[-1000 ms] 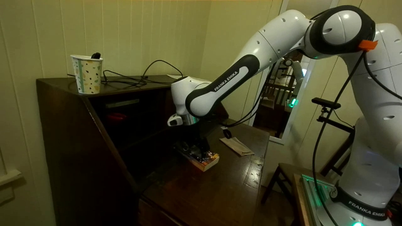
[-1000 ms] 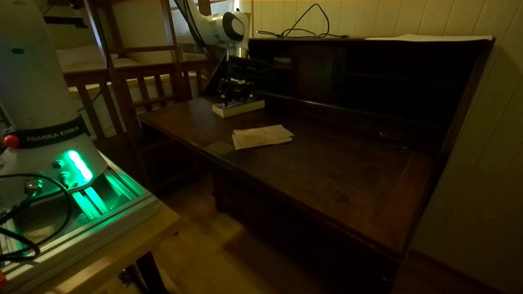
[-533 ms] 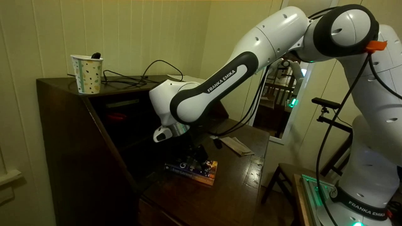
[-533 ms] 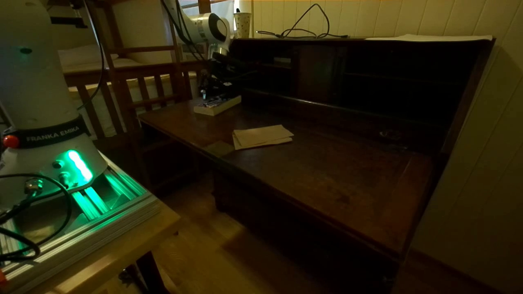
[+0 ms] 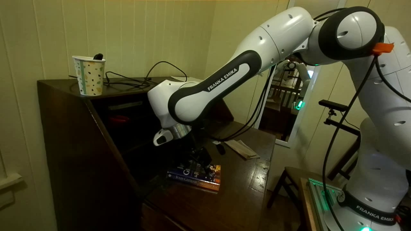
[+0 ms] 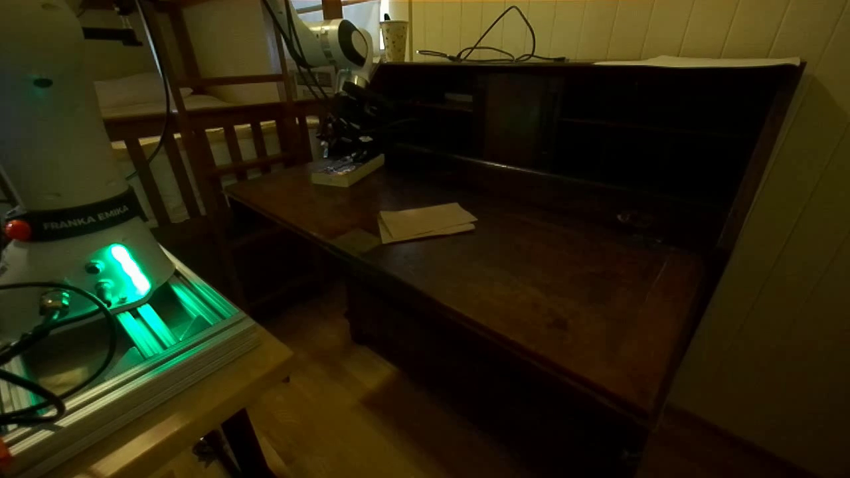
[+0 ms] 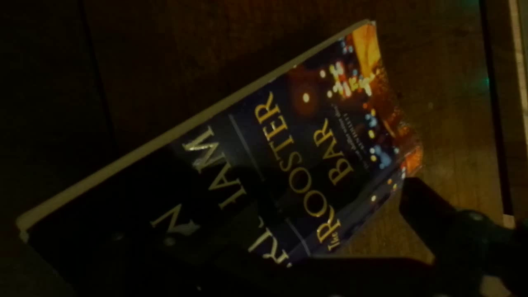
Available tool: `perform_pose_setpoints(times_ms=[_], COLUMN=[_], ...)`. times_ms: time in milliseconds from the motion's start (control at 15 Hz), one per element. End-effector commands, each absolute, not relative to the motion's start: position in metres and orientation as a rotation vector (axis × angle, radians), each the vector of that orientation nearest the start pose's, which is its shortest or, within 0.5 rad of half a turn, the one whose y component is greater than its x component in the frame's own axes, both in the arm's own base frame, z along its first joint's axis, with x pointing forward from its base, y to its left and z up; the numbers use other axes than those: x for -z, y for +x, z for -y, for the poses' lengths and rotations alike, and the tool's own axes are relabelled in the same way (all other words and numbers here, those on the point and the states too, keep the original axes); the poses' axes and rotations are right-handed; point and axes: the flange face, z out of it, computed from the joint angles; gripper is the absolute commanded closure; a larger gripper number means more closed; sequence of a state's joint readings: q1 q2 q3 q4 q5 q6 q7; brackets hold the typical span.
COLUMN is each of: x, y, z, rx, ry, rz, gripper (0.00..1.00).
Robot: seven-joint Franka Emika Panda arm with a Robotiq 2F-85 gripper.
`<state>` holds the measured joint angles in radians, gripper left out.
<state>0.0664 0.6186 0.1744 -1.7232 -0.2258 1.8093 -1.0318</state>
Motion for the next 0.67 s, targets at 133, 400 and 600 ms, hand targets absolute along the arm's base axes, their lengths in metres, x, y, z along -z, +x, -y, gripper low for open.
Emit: perform_pose_setpoints(times_ms=[133,400,600], x=[-0.2022,-0.2022,-0.1947], y=[0.5957,0.5957,0.5995], z=[-0.1211,-0.1211,-0.1196], rx=[-0.771,-0.771,-0.725], ry=[-2.259,-2.259,-2.253], rz=[1.865,1.865,1.816], gripper=[0.00,0.00,0.00])
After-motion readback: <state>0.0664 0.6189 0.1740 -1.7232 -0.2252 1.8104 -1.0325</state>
